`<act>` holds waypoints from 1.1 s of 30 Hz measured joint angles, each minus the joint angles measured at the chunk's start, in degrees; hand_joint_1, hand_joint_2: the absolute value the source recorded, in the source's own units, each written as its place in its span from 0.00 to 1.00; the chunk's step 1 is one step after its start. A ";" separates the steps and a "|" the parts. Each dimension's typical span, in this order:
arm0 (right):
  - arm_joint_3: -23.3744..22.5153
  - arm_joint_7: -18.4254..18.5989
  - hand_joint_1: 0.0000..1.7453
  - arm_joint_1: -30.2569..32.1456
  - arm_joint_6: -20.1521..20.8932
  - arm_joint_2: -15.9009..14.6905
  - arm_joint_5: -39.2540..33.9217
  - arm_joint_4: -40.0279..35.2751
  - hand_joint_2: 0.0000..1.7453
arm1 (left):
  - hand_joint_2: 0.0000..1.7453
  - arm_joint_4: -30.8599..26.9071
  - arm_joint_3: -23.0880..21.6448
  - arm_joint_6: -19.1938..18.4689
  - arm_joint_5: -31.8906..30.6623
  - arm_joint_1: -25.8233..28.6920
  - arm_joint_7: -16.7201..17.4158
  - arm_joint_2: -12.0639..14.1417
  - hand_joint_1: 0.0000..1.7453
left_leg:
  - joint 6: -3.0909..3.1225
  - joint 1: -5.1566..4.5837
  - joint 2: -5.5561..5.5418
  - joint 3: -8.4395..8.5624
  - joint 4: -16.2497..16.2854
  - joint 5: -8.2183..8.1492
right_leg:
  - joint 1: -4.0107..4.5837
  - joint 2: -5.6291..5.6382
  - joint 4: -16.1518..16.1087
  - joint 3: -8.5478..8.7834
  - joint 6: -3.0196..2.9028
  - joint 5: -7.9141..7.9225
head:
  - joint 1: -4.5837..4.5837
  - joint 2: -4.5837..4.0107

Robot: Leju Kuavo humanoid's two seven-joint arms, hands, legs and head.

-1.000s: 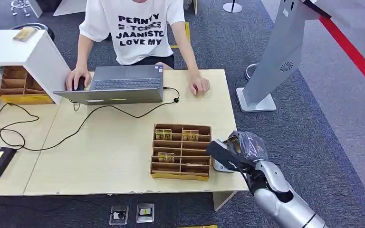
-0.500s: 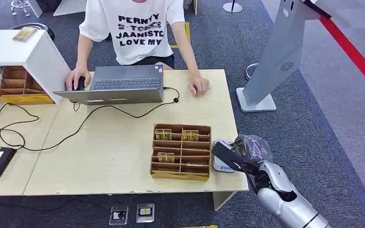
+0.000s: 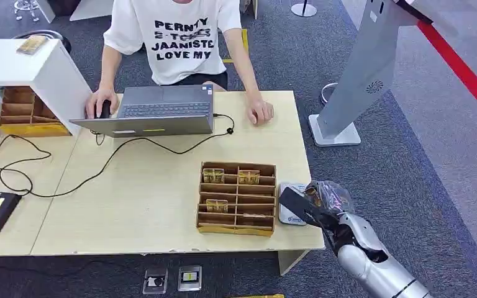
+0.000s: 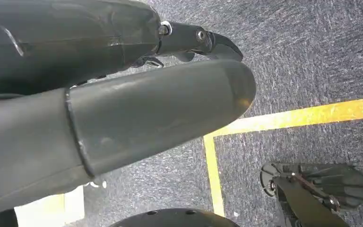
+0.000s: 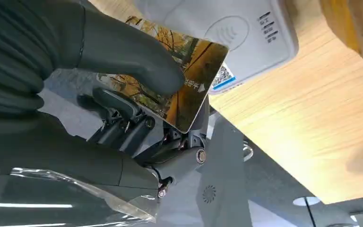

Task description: Pass the card to the sensor for recognition and then transmit it.

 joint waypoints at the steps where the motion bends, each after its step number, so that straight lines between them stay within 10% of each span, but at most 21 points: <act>1: 0.00 -0.22 1.00 -0.01 -0.07 0.11 -0.53 0.20 1.00 | 0.00 0.00 0.00 -0.02 -0.04 0.00 -0.02 0.00 0.00 | 0.00 0.00 0.00 0.00 0.00 0.00 | 0.00 0.00 0.00 0.00 0.00 0.00 | 0.00 0.00; 33: 0.28 -3.83 1.00 -4.62 1.29 4.81 -7.69 11.54 1.00 | 0.00 0.00 0.11 0.22 0.35 0.02 0.35 0.07 0.00 | 0.01 0.00 -0.02 0.02 0.00 0.02 | 0.00 -0.01 0.00 0.03 0.00 0.00 | 0.00 0.00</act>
